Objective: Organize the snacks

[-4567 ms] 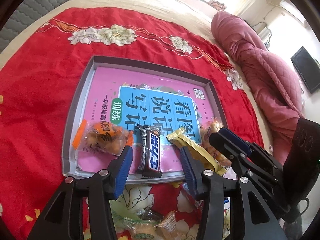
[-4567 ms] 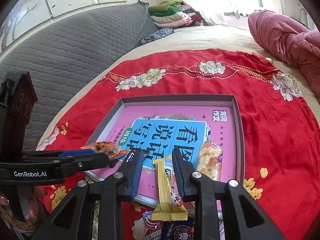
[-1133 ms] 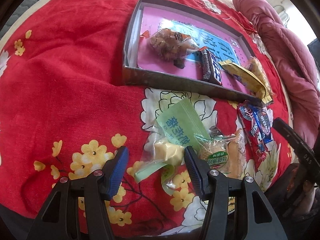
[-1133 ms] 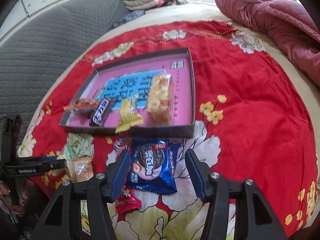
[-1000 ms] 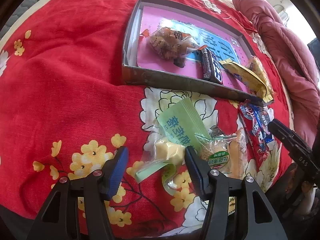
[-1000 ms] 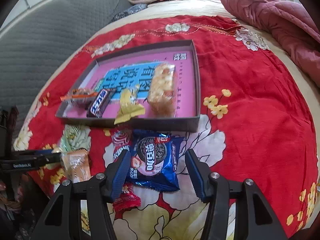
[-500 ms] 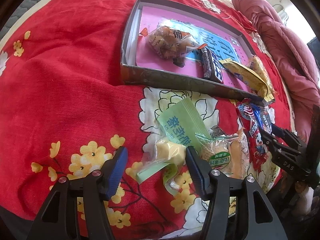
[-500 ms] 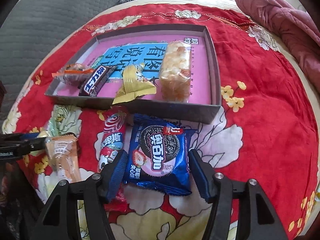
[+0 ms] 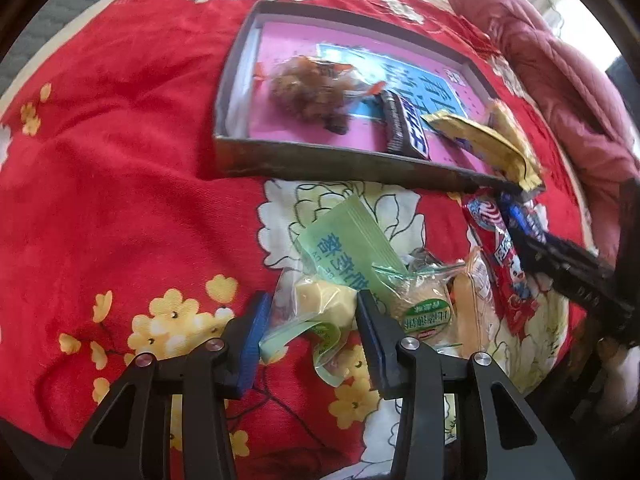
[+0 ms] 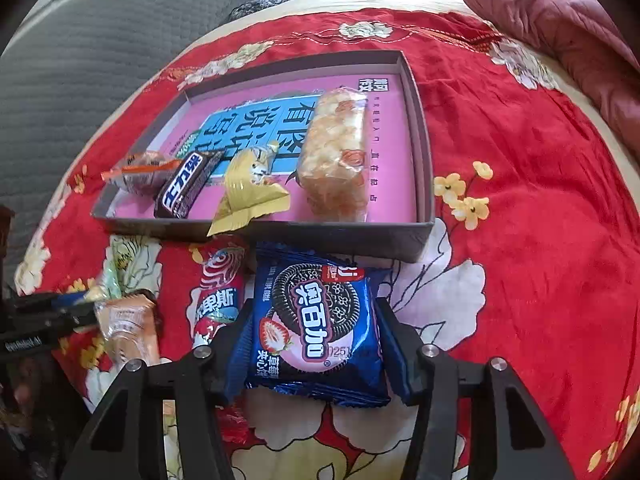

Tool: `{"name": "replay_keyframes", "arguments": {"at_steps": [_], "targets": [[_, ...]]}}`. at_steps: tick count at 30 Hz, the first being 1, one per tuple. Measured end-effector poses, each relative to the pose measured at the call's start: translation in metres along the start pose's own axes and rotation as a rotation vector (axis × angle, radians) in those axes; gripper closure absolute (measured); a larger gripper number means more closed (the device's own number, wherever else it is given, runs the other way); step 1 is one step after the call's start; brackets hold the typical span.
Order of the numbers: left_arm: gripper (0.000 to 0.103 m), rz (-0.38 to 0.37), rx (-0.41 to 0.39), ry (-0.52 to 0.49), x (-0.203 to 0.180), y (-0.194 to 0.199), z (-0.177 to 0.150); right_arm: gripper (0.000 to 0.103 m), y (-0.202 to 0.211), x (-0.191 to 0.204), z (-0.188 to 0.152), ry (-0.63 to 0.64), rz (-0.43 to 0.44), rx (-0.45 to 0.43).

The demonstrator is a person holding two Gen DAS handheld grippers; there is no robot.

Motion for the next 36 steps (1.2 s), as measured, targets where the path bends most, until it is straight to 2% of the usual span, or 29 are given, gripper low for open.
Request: {"name": "replay_keyframes", "arguments": {"at_steps": [5,11,20,26,36], "targets": [[0.058,-0.025,-0.013,0.015,0.001,0.003,0.001,0.048,0.011,-0.012,0.000,-0.119,0.064,-0.018],[0.058,-0.030,-0.046,0.044,0.008,0.017,0.007,0.048,0.033,-0.021,0.004,-0.181,0.062,-0.081],[0.059,-0.035,-0.115,0.078,0.017,0.043,0.023,0.048,0.056,-0.023,0.014,-0.173,0.047,-0.176],[0.059,-0.033,-0.148,0.070,0.013,0.050,0.030,0.048,0.044,-0.010,0.015,-0.107,0.057,-0.146],[0.059,-0.054,-0.186,0.093,0.009,0.053,0.047,0.048,0.030,0.005,0.024,-0.022,0.056,-0.159]]}}
Point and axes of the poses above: each gripper's, at about its wrist camera, not at the fingertips, and y roughly against the way its jaws point, x to its left, z to its top, the point moved 3 cm from there along -y, roughly the way its jaws point, and after that the axes turned 12 degrees about -x, right-handed, at the moved point
